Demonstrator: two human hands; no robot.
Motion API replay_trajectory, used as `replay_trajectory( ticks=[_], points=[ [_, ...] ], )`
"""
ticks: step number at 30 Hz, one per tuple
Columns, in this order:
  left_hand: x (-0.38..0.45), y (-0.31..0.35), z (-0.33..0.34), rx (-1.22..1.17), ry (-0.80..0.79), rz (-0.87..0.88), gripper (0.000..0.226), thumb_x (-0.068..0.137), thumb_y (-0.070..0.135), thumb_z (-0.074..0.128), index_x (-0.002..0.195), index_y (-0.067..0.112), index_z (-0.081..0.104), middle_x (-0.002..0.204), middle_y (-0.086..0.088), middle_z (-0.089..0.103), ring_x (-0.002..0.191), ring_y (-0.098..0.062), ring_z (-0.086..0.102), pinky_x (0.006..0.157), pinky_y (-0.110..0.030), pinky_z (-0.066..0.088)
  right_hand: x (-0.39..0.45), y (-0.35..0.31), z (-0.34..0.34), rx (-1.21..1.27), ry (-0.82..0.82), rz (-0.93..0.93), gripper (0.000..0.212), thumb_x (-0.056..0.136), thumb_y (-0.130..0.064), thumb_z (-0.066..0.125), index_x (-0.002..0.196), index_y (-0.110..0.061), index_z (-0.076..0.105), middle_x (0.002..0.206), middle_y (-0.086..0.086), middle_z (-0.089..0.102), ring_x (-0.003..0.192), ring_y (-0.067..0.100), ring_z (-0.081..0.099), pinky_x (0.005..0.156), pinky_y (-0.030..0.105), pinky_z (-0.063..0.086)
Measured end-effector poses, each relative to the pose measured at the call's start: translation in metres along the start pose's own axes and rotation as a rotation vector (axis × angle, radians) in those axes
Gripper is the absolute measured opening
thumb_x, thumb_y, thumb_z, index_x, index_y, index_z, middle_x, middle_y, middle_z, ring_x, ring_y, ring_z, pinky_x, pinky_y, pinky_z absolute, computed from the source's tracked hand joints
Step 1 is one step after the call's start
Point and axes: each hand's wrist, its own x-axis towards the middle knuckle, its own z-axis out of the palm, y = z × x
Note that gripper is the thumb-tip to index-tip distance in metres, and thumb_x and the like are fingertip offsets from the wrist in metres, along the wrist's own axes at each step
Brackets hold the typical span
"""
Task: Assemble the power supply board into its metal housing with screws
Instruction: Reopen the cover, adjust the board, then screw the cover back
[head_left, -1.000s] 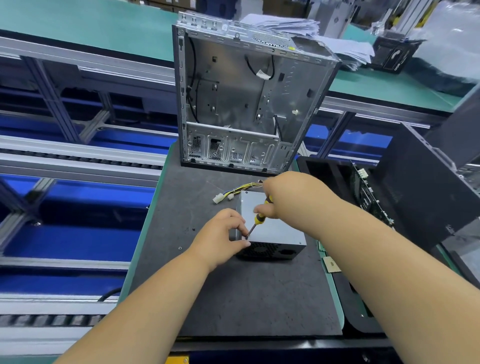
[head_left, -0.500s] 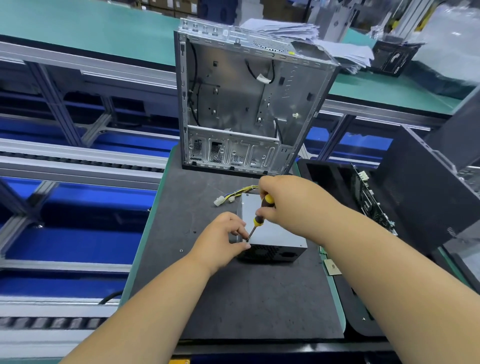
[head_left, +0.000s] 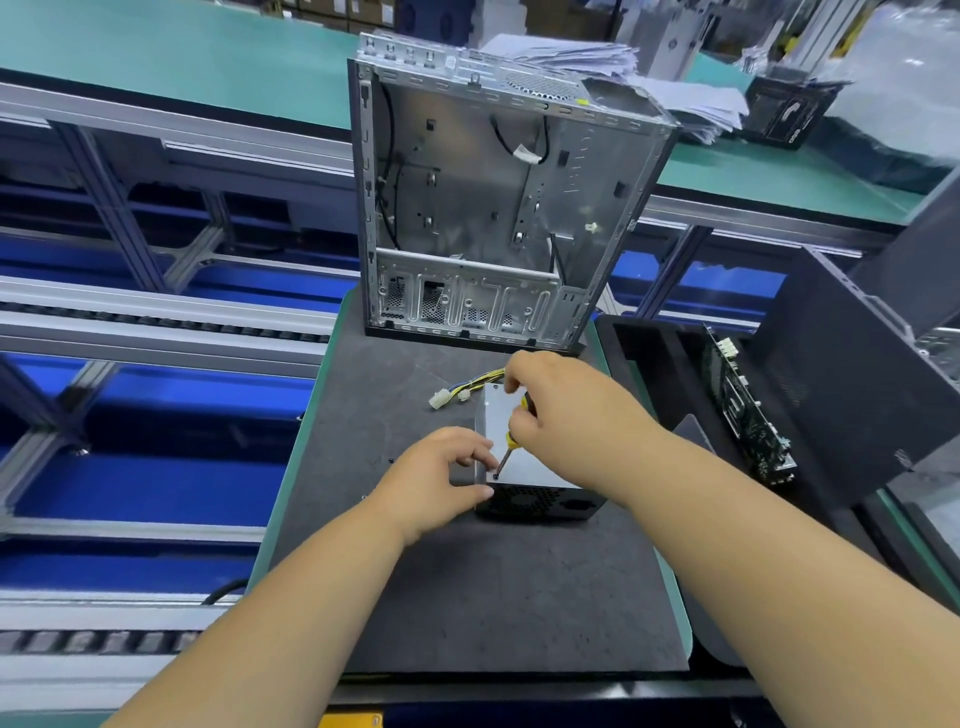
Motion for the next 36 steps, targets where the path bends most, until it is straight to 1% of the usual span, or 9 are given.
replay_trajectory(
  ticks=[4, 8, 12, 15, 19, 24, 28, 31, 36],
  points=[
    [-0.003, 0.001, -0.001, 0.027, -0.022, -0.019, 0.031, 0.076, 0.016, 0.079, 0.093, 0.040, 0.068, 0.121, 0.026, 0.055, 0.103, -0.002, 0.056, 0.097, -0.027, 0.046, -0.002, 0.003, 0.000, -0.112, 0.034, 0.028, 0.024, 0.098, -0.045, 0.046, 0.101, -0.023, 0.054, 0.086, -0.007, 0.065, 0.081, 0.021, 0.056, 0.062, 0.032, 0.044],
    [-0.006, 0.002, 0.005, 0.028, 0.019, -0.027, 0.031, 0.078, 0.014, 0.077, 0.092, 0.040, 0.067, 0.122, 0.027, 0.054, 0.098, 0.003, 0.056, 0.092, -0.021, 0.045, -0.004, 0.002, 0.006, -0.254, 0.035, 0.106, 0.038, 0.100, -0.052, 0.031, 0.083, -0.024, 0.050, 0.074, -0.005, 0.059, 0.072, 0.022, 0.056, 0.053, 0.030, 0.034],
    [-0.009, 0.002, 0.006, 0.029, 0.033, -0.037, 0.032, 0.079, 0.013, 0.075, 0.094, 0.040, 0.066, 0.124, 0.028, 0.053, 0.095, 0.001, 0.056, 0.089, -0.019, 0.045, -0.006, 0.005, 0.001, -0.054, 0.008, 0.052, 0.025, 0.092, -0.031, 0.045, 0.113, -0.022, 0.053, 0.104, -0.003, 0.058, 0.093, 0.022, 0.053, 0.068, 0.034, 0.043],
    [-0.009, 0.001, 0.005, 0.037, 0.029, -0.037, 0.033, 0.079, 0.013, 0.075, 0.095, 0.040, 0.066, 0.125, 0.027, 0.054, 0.096, -0.001, 0.056, 0.089, -0.018, 0.045, -0.006, 0.006, -0.004, -0.031, 0.018, -0.001, 0.030, 0.095, -0.033, 0.052, 0.122, -0.024, 0.045, 0.095, -0.007, 0.059, 0.084, 0.022, 0.053, 0.066, 0.035, 0.046],
    [-0.009, 0.001, 0.006, 0.035, 0.034, -0.049, 0.033, 0.079, 0.012, 0.074, 0.095, 0.041, 0.066, 0.124, 0.028, 0.054, 0.093, -0.002, 0.056, 0.084, -0.012, 0.042, -0.005, 0.007, -0.002, -0.287, 0.013, 0.089, 0.033, 0.099, -0.056, 0.037, 0.093, -0.026, 0.050, 0.075, -0.007, 0.059, 0.075, 0.022, 0.058, 0.054, 0.030, 0.036],
    [-0.010, 0.001, 0.009, 0.051, 0.046, -0.037, 0.034, 0.080, 0.013, 0.073, 0.094, 0.042, 0.063, 0.124, 0.028, 0.053, 0.089, -0.004, 0.056, 0.083, -0.013, 0.042, -0.007, 0.007, -0.004, -0.119, -0.019, 0.062, 0.013, 0.095, -0.032, 0.042, 0.099, -0.019, 0.043, 0.090, -0.003, 0.056, 0.079, 0.023, 0.052, 0.059, 0.035, 0.041],
    [-0.010, 0.001, 0.011, 0.070, 0.048, -0.034, 0.032, 0.081, 0.015, 0.073, 0.090, 0.043, 0.061, 0.123, 0.029, 0.054, 0.093, -0.002, 0.055, 0.087, -0.023, 0.046, -0.007, 0.006, -0.012, 0.020, -0.057, -0.020, 0.020, 0.093, -0.026, 0.055, 0.109, -0.020, 0.046, 0.101, -0.005, 0.056, 0.093, 0.021, 0.052, 0.074, 0.040, 0.048],
    [-0.008, 0.000, 0.011, 0.069, 0.049, -0.031, 0.031, 0.080, 0.017, 0.073, 0.087, 0.044, 0.060, 0.121, 0.028, 0.054, 0.097, -0.005, 0.056, 0.087, -0.027, 0.048, -0.004, 0.005, -0.013, -0.113, -0.052, 0.017, 0.027, 0.094, -0.046, 0.056, 0.095, -0.023, 0.043, 0.076, -0.007, 0.051, 0.080, 0.022, 0.052, 0.062, 0.034, 0.042],
    [-0.005, -0.001, 0.016, 0.067, 0.084, -0.017, 0.023, 0.080, 0.020, 0.074, 0.083, 0.039, 0.061, 0.108, 0.027, 0.055, 0.113, 0.001, 0.055, 0.088, -0.031, 0.048, -0.001, -0.001, 0.000, -0.365, 0.009, 0.191, 0.055, 0.097, -0.063, 0.030, 0.062, -0.021, 0.038, 0.058, -0.006, 0.042, 0.053, 0.016, 0.043, 0.047, 0.025, 0.024]
  ],
)
